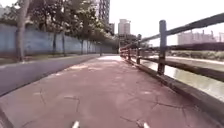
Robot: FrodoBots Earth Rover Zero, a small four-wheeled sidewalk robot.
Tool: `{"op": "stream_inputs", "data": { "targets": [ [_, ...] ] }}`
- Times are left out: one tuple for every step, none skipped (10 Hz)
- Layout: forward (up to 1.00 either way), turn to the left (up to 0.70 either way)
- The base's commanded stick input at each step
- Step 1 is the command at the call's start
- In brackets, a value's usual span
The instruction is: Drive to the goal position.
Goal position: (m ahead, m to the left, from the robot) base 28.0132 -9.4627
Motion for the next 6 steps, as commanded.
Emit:
{"op": "stream_inputs", "data": {
  "targets": [
    [0.70,0.00],
    [0.70,0.00],
    [0.70,0.00],
    [0.70,0.00],
    [0.70,0.00],
    [0.70,0.00]
  ]
}}
